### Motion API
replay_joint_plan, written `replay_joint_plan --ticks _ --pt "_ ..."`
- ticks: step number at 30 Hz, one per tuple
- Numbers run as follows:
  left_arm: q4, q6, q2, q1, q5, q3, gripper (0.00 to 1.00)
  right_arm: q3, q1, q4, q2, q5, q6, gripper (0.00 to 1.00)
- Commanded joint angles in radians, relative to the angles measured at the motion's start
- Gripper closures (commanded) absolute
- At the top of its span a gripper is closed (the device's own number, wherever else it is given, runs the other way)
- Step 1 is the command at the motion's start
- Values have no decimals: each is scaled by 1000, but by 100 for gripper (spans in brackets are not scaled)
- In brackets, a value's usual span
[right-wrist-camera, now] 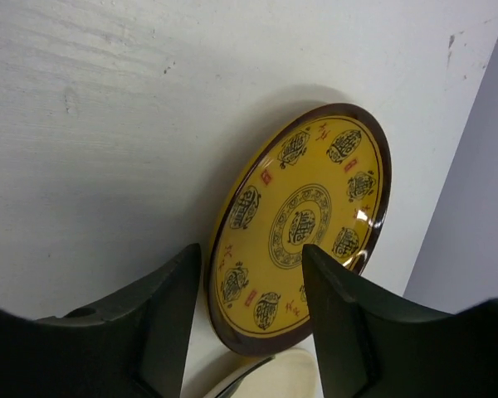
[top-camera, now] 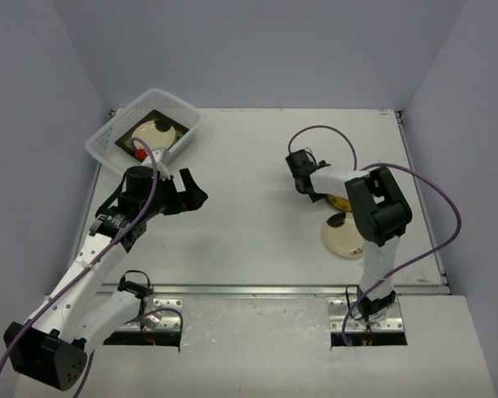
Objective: Place the plates into the plastic bin on the countertop
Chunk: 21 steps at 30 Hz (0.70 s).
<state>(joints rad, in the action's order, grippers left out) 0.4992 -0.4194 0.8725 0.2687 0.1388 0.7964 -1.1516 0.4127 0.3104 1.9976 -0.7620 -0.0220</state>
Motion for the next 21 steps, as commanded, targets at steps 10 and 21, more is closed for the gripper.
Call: replay_joint_plan --ticks 10,21 --pt "-38 -5 -18 -2 6 -7 0 118 50 -151 -53 61 65 100" --pt "-286 -372 3 -8 59 -131 0 504 532 -775 -555 75 667 100"
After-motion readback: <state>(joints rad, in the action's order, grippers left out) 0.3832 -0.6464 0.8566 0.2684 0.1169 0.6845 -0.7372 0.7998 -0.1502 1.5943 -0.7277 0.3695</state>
